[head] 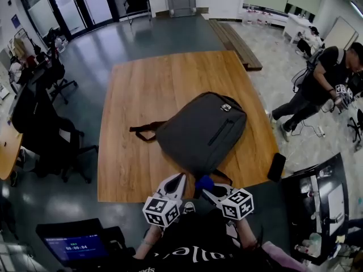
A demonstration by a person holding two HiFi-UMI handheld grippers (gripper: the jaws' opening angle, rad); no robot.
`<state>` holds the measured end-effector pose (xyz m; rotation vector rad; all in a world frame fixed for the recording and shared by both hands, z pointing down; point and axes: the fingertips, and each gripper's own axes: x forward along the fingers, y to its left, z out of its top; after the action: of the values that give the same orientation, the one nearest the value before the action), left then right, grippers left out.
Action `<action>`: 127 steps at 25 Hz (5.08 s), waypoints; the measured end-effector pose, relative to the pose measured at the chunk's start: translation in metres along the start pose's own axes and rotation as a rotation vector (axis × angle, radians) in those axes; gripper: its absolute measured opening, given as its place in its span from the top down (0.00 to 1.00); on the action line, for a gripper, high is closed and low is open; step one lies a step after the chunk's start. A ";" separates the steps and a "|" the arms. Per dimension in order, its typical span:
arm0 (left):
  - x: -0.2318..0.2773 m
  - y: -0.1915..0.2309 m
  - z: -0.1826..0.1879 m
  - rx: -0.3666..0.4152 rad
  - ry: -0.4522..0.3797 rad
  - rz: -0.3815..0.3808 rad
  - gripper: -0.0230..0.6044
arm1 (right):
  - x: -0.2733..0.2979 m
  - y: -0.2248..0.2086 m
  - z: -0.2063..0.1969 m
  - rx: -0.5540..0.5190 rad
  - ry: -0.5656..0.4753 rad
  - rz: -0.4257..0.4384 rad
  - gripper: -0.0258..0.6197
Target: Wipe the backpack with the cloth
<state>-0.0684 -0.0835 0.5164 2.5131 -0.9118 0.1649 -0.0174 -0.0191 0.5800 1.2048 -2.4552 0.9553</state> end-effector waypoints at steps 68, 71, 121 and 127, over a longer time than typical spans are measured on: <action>0.105 -0.008 0.022 -0.120 -0.108 0.447 0.97 | -0.077 -0.447 0.162 0.090 0.004 -0.300 0.86; 0.106 -0.011 0.019 -0.123 -0.098 0.444 0.97 | -0.066 -0.449 0.166 0.094 0.026 -0.283 0.86; -0.005 0.057 0.007 -0.218 -0.173 0.625 0.97 | 0.203 -0.275 0.301 -0.498 0.309 0.027 0.86; -0.018 0.067 0.006 -0.221 -0.210 0.652 0.97 | 0.223 -0.215 0.282 -0.553 0.332 0.138 0.86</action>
<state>-0.1253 -0.1213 0.5318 1.9778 -1.7095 -0.0007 0.0272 -0.4356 0.5695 0.6425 -2.3203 0.4078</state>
